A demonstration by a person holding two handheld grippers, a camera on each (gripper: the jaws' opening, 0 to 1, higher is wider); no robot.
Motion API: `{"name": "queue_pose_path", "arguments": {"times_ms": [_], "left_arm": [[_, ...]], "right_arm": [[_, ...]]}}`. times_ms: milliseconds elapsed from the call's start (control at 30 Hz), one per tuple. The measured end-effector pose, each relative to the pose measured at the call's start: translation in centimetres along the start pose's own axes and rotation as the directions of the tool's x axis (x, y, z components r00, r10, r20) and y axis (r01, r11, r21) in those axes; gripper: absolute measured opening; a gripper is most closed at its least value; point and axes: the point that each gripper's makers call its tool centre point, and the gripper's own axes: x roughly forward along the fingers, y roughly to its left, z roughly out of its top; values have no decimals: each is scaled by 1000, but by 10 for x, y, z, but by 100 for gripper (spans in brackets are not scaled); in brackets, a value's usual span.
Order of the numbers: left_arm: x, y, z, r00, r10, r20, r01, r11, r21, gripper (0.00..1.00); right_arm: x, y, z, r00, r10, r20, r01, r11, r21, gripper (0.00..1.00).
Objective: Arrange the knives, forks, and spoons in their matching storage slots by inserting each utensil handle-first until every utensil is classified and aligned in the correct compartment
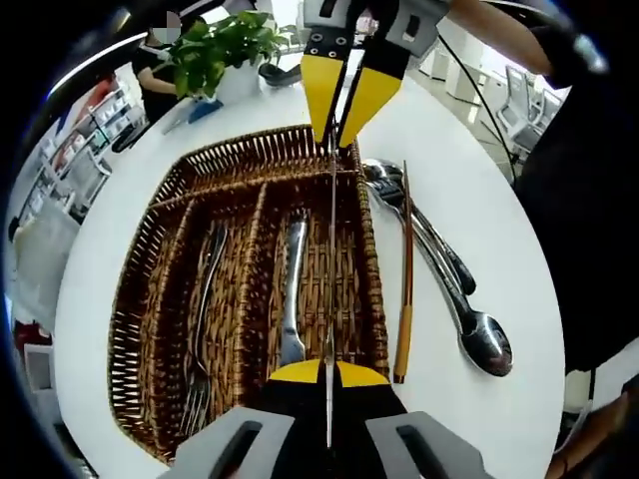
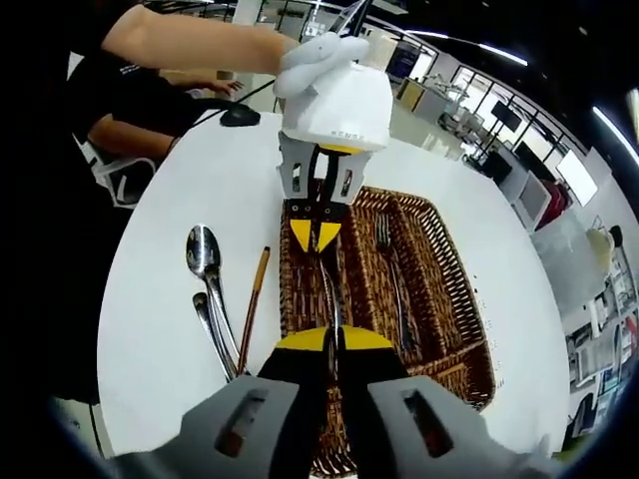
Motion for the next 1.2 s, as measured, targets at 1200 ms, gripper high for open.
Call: {"name": "queue_pose_path", "arguments": {"times_ms": [1200], "left_arm": [[10, 4, -14, 999, -35, -29, 34, 998, -46, 5]], "right_arm": [[36, 15, -37, 990, 110, -83, -97, 984, 152, 3]]}}
